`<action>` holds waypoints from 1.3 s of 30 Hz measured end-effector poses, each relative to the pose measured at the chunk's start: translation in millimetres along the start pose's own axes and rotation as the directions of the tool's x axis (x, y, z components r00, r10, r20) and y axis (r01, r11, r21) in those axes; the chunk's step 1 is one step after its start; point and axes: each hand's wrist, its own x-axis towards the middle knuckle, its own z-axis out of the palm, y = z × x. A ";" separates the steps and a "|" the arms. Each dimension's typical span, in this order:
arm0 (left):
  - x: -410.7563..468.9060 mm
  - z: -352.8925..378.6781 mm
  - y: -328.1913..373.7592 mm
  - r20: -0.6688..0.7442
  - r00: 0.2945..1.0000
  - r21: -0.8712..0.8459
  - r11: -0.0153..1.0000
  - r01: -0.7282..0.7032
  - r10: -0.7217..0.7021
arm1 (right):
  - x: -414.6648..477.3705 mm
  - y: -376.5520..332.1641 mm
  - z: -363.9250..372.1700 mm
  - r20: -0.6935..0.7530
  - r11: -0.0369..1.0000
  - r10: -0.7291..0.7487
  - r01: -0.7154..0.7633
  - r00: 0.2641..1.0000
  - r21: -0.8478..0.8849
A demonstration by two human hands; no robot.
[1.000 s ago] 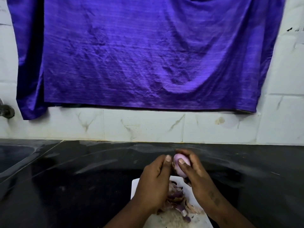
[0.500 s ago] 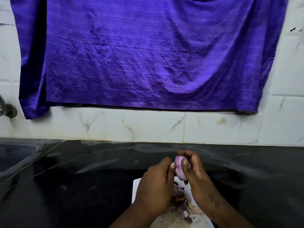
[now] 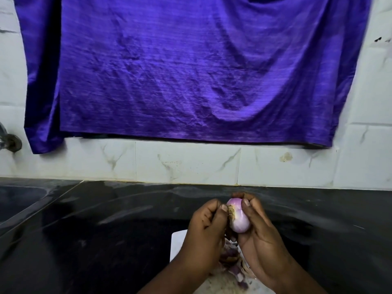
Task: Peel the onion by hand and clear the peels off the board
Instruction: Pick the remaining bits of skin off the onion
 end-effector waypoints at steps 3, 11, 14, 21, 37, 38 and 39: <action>2.1 0.2 1.0 -0.054 0.994 -0.145 0.985 0.090 -0.099 | 0.1 -3.2 -0.6 -0.003 0.994 0.035 -0.035 0.999 0.104; -1.9 -12.6 -11.5 0.116 0.974 0.466 0.855 -0.228 0.197 | -1.4 -8.5 -2.4 -0.030 0.999 -0.017 0.016 0.999 -0.043; -3.9 -12.3 -13.6 0.106 0.976 0.607 0.765 -0.215 0.191 | -3.3 -8.0 -0.8 -0.032 0.982 -0.056 0.049 0.998 -0.181; -5.7 -11.7 -12.2 0.115 0.974 0.765 0.608 -0.212 0.195 | -6.3 -10.2 3.7 -0.031 0.915 -0.079 0.060 0.996 -0.399; -1.0 -2.5 -7.9 0.100 0.968 0.257 0.934 -0.247 0.228 | -3.9 -17.9 -1.7 -0.064 0.987 0.148 -0.144 0.987 0.075; 1.6 -4.2 -8.9 0.054 0.978 0.211 0.955 -0.208 0.201 | -3.1 -19.0 -4.4 -0.052 0.983 0.160 -0.154 0.986 0.100; 4.1 -7.2 -10.2 0.008 0.982 0.205 0.961 -0.188 0.190 | -2.3 -20.3 -7.4 -0.035 0.983 0.155 -0.150 0.987 0.107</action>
